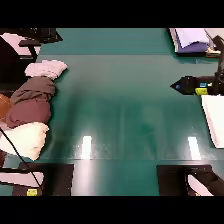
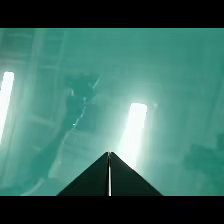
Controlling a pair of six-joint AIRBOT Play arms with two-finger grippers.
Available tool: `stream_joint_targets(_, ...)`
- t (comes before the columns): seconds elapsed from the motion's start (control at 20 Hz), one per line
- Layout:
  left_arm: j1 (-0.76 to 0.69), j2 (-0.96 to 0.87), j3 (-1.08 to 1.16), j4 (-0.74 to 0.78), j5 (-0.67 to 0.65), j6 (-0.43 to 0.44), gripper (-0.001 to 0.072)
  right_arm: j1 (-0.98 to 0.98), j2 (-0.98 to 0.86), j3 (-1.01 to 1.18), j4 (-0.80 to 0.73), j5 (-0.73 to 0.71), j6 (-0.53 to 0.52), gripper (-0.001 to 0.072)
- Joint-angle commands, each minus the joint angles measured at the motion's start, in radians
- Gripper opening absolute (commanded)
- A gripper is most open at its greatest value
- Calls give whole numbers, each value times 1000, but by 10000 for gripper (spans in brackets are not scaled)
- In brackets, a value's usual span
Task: Fold the shirts.
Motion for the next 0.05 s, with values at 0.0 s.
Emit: stream_joint_targets(0.0, 1, 1, 0, 0, 0, 0, 28, 57, 1, 0, 4, -21, 1, 16)
